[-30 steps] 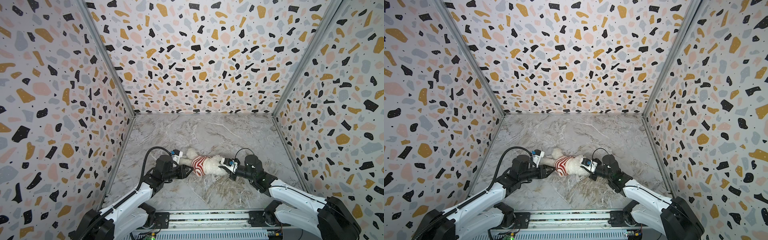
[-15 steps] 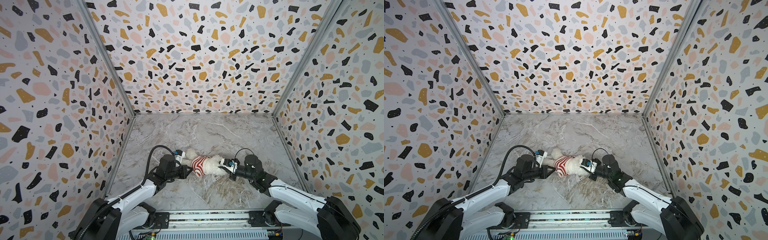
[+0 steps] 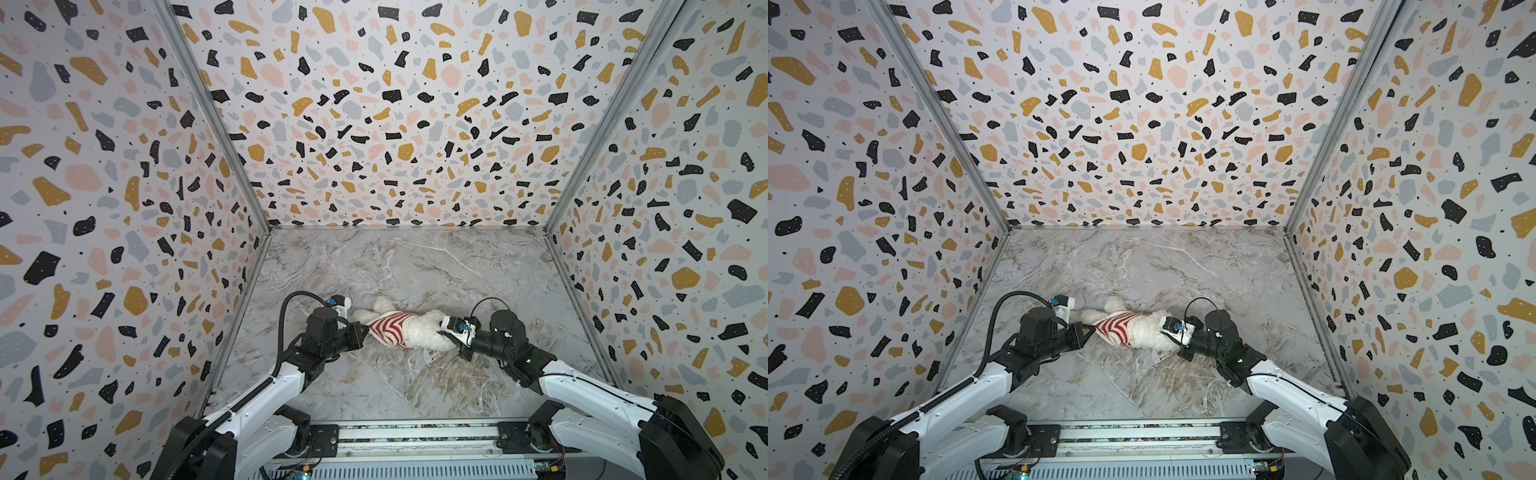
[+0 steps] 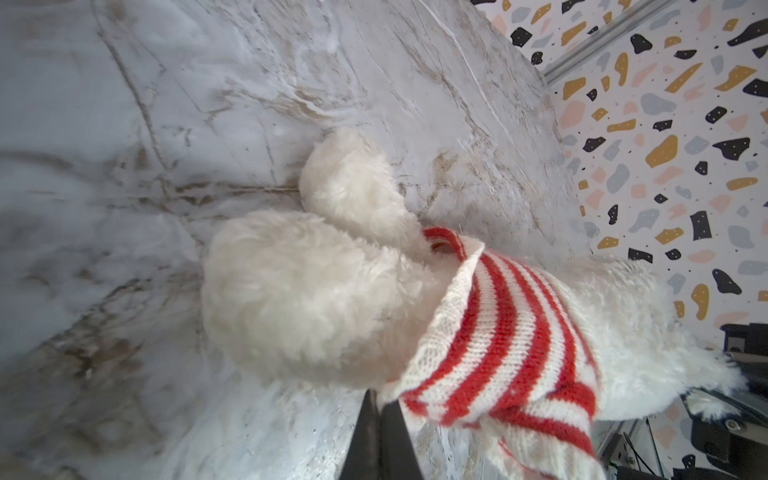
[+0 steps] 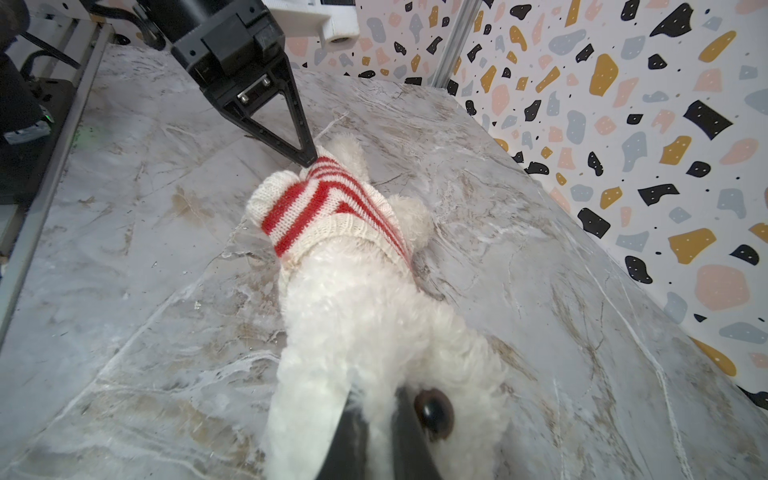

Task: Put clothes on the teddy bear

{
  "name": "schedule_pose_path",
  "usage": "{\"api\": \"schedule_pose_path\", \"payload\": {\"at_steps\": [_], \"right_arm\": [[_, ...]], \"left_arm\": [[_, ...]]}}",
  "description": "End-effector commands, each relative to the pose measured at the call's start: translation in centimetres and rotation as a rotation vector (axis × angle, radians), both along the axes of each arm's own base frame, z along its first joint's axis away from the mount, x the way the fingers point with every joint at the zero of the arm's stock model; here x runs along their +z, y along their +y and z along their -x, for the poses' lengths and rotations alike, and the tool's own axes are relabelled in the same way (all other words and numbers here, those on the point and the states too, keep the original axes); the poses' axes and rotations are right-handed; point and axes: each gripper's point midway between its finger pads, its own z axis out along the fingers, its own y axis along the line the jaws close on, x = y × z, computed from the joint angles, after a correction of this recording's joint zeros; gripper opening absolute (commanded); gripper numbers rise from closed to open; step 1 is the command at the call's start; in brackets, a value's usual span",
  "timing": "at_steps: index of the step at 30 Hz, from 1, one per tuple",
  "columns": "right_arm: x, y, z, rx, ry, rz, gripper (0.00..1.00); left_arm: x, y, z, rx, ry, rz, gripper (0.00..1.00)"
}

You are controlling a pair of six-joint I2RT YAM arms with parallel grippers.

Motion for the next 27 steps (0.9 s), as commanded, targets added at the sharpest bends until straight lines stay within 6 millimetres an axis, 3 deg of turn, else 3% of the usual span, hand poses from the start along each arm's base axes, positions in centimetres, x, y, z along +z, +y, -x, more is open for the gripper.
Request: {"api": "schedule_pose_path", "payload": {"at_steps": [1, 10, 17, 22, 27], "right_arm": [[2.0, -0.1, -0.2, -0.006, -0.071, -0.029, 0.00], [2.5, -0.1, 0.3, 0.012, -0.104, -0.044, 0.00], [1.7, 0.5, 0.3, 0.020, -0.080, -0.016, 0.00], [1.4, 1.3, 0.6, 0.034, -0.081, 0.006, 0.00], [1.8, 2.0, 0.4, 0.046, -0.101, 0.010, 0.00]], "left_arm": [[-1.0, 3.0, -0.9, 0.159, 0.012, -0.034, 0.00], [-0.2, 5.2, -1.3, 0.294, -0.018, 0.011, 0.00], [1.3, 2.1, -0.9, 0.093, -0.030, 0.049, 0.00], [1.9, -0.8, 1.3, -0.111, -0.027, 0.043, 0.00], [1.3, -1.0, 2.9, -0.142, -0.007, 0.025, 0.02]]}}
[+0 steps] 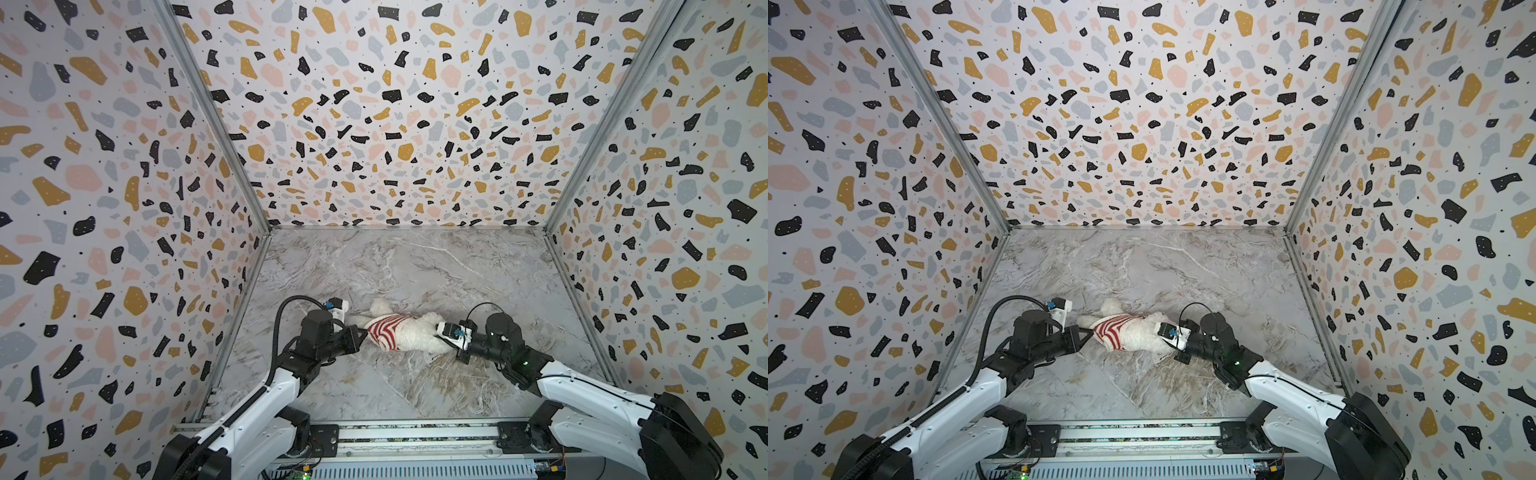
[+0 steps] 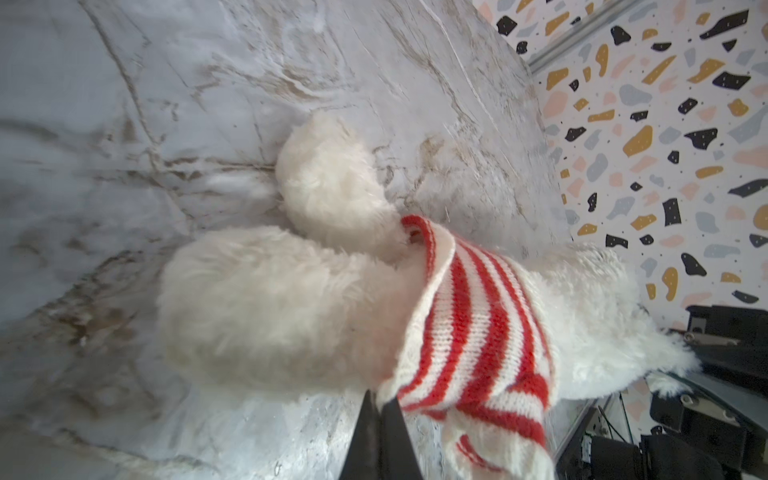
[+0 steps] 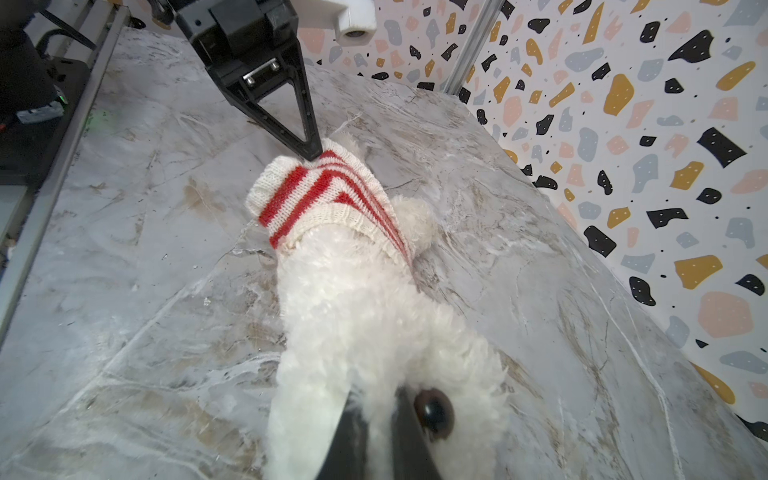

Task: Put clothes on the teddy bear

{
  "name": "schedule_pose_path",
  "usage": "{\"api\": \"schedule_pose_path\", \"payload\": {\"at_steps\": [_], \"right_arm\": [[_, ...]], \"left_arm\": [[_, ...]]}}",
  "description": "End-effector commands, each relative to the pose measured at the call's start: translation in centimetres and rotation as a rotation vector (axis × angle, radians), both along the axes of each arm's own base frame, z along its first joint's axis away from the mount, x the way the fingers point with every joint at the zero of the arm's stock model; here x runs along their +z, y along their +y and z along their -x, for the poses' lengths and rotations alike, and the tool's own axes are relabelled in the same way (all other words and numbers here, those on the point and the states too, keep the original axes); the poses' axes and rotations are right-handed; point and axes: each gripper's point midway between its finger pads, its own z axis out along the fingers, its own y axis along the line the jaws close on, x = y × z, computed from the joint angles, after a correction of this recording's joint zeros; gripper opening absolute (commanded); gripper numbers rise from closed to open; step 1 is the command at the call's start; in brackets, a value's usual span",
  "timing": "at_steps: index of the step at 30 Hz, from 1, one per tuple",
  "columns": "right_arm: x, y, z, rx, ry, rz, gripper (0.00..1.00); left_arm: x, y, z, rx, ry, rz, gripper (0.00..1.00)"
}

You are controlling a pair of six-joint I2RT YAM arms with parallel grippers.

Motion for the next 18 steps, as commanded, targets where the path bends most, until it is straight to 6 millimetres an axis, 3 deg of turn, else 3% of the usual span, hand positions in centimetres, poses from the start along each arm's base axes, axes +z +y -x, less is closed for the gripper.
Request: {"api": "schedule_pose_path", "payload": {"at_steps": [1, 9, 13, 18], "right_arm": [[2.2, 0.8, -0.8, 0.001, -0.068, -0.023, 0.00], [2.6, 0.2, -1.6, -0.011, -0.191, 0.009, 0.00], [2.9, 0.3, -1.6, 0.007, -0.255, 0.016, 0.02], [2.7, 1.5, -0.9, 0.079, -0.271, 0.007, 0.10]], "left_arm": [[0.5, -0.1, 0.7, -0.036, -0.021, -0.018, 0.07], [1.6, 1.8, -0.2, 0.059, -0.044, -0.102, 0.38], [3.8, 1.8, -1.1, 0.060, -0.090, -0.121, 0.40], [6.4, 0.1, -2.4, 0.015, -0.152, -0.104, 0.41]]}}
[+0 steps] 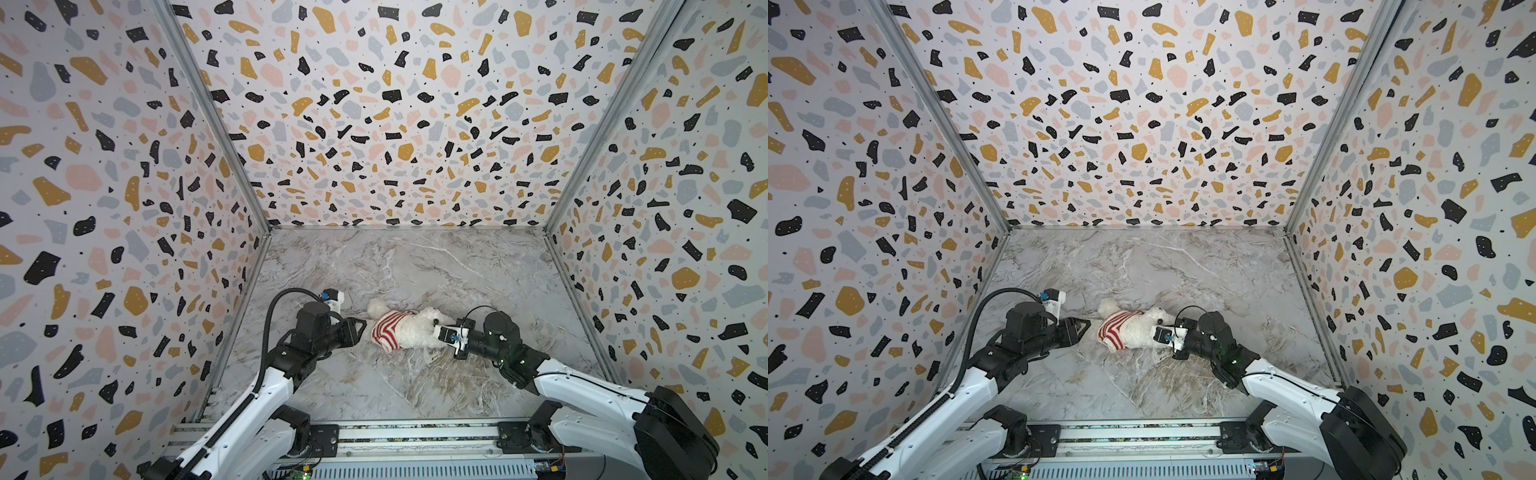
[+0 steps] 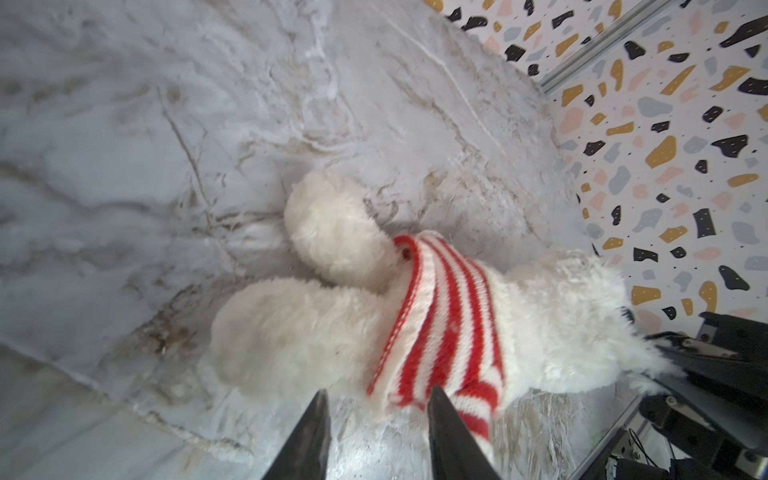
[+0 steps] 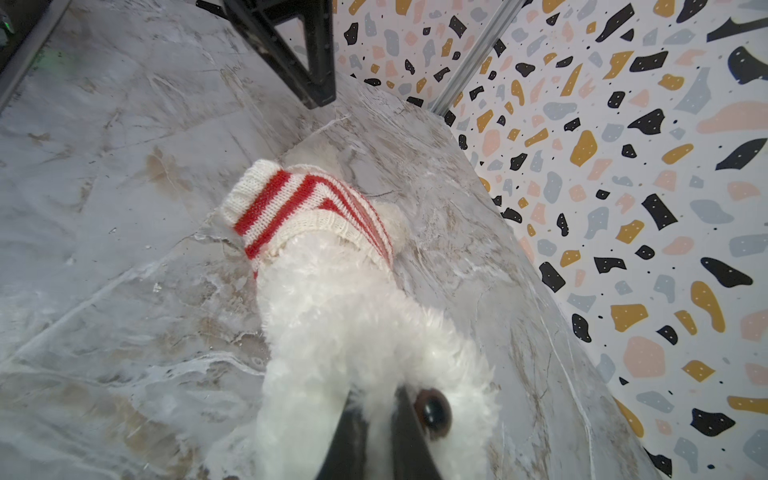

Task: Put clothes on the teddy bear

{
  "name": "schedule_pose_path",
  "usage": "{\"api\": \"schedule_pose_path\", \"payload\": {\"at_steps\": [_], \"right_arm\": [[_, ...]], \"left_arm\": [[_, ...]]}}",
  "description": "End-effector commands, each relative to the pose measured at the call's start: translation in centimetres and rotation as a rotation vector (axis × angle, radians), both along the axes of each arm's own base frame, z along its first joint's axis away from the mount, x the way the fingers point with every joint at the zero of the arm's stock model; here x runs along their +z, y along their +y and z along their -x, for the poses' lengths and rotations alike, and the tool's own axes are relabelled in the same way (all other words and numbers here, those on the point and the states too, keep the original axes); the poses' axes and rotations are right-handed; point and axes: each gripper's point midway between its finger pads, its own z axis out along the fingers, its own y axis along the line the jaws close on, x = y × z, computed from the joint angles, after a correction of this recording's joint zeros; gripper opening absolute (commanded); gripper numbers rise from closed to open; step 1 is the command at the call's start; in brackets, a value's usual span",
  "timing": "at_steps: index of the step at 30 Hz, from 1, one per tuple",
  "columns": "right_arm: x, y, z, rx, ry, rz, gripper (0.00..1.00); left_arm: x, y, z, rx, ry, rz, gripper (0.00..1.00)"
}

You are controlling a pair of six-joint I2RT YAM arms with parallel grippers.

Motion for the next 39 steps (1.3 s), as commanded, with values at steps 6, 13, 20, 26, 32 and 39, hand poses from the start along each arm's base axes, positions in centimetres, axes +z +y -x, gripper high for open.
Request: {"api": "schedule_pose_path", "payload": {"at_steps": [6, 13, 20, 26, 32, 39], "right_arm": [[0.7, 1.5, 0.1, 0.054, -0.056, -0.022, 0.29], [1.3, -0.4, 0.0, -0.023, 0.066, -0.144, 0.59], [3.2, -2.8, -1.7, -0.229, 0.380, -0.378, 0.71], [0.8, -5.7, -4.9, -0.498, 0.829, -0.468, 0.71], [-1.5, -5.4, -4.1, -0.508, 1.060, -0.431, 0.82], [-4.0, -4.6, -3.1, -0.462, 1.149, -0.383, 0.85]], "left_arm": [[-0.7, -4.7, -1.0, -0.145, -0.001, -0.050, 0.41], [-4.5, -6.4, 0.8, -0.190, 0.077, -0.070, 0.33], [-6.3, -8.0, 3.4, -0.213, 0.117, -0.032, 0.31], [-7.2, -9.2, 5.1, -0.223, 0.134, 0.000, 0.31], [-8.8, -9.0, 6.3, -0.215, 0.160, 0.002, 0.30], [-10.1, -8.6, 7.2, -0.200, 0.178, 0.007, 0.30]]}}
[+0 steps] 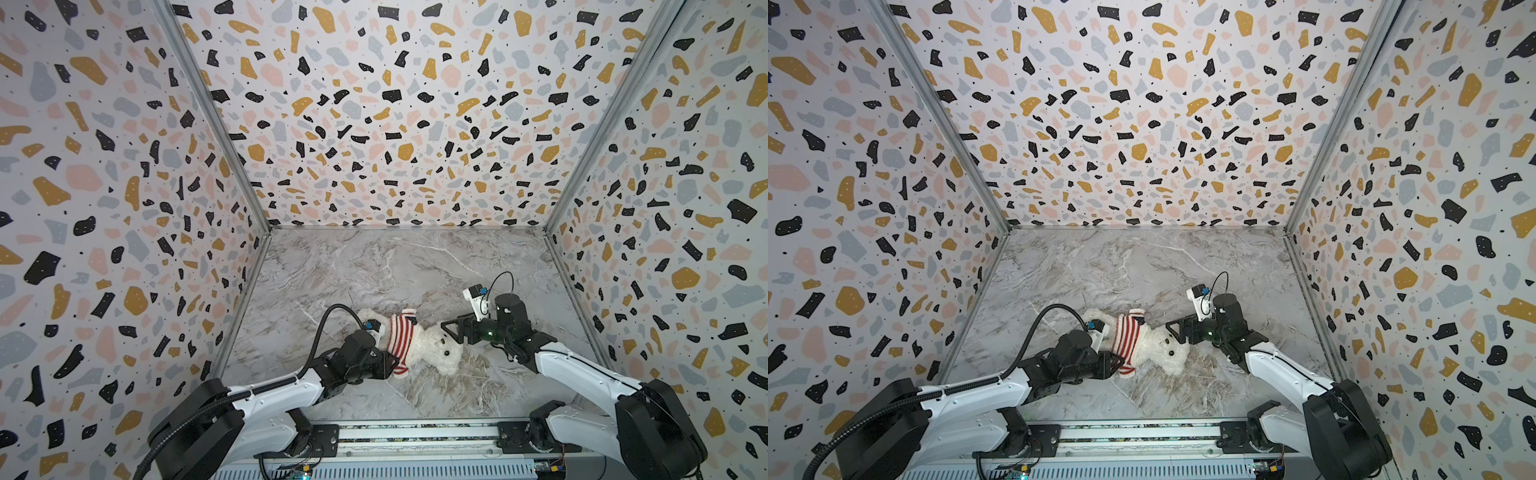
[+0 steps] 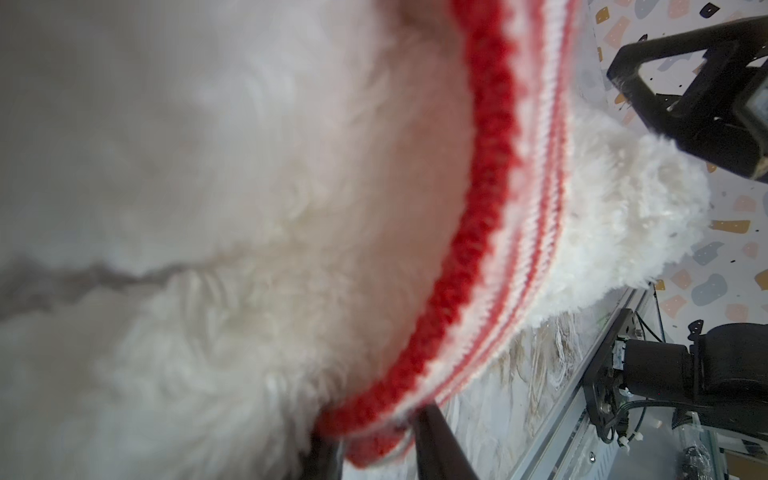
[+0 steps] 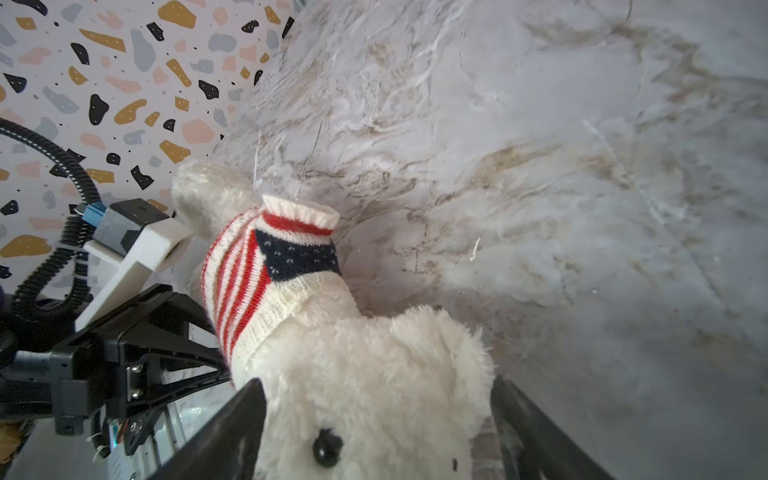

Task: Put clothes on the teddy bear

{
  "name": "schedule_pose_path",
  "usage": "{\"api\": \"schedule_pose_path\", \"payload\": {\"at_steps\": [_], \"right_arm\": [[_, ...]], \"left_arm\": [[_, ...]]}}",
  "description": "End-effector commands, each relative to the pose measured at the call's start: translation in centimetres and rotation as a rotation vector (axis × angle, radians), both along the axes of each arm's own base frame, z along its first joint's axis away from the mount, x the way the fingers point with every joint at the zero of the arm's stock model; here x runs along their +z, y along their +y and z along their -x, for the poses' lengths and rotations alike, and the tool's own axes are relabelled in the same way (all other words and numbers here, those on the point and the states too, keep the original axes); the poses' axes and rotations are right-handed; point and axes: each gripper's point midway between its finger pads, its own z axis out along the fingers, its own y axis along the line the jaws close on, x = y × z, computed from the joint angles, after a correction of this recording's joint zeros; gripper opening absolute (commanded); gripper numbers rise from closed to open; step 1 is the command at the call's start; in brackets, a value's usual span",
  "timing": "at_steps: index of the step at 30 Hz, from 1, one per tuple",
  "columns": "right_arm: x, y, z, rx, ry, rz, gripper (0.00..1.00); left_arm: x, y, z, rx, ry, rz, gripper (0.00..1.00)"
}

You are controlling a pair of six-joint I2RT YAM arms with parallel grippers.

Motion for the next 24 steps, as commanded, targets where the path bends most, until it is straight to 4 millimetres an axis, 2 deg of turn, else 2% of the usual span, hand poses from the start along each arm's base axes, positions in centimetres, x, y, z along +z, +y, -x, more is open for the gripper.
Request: {"api": "schedule_pose_path", "payload": {"at_steps": [1, 8, 9, 13, 18, 24], "right_arm": [[-0.4, 1.0, 0.9, 0.053, 0.062, -0.046, 0.85], [-1.2, 3.3, 1.9, 0.157, 0.086, -0.060, 0.85], [-1.4, 3.5, 2.0, 0.169, 0.092, -0.061, 0.84], [-1.5, 4.2, 2.5, 0.201, 0.103, -0.093, 0.81], [-0.6, 4.5, 2.6, 0.215, 0.082, -0.128, 0.62], [0.8, 5.0, 2.6, 0.246, 0.055, -0.166, 0.46]], "left_arm": [[-0.1, 0.0, -0.1, 0.029, -0.016, 0.017, 0.30], [-1.1, 0.9, 0.5, 0.051, -0.002, 0.000, 0.30], [-0.7, 0.6, 0.2, 0.052, -0.021, 0.021, 0.30], [-1.2, 0.8, 0.3, 0.058, -0.017, 0.006, 0.29], [-1.3, 1.1, 0.3, 0.067, -0.023, 0.008, 0.29], [-1.3, 1.4, 0.4, 0.077, -0.033, 0.012, 0.29]]}}
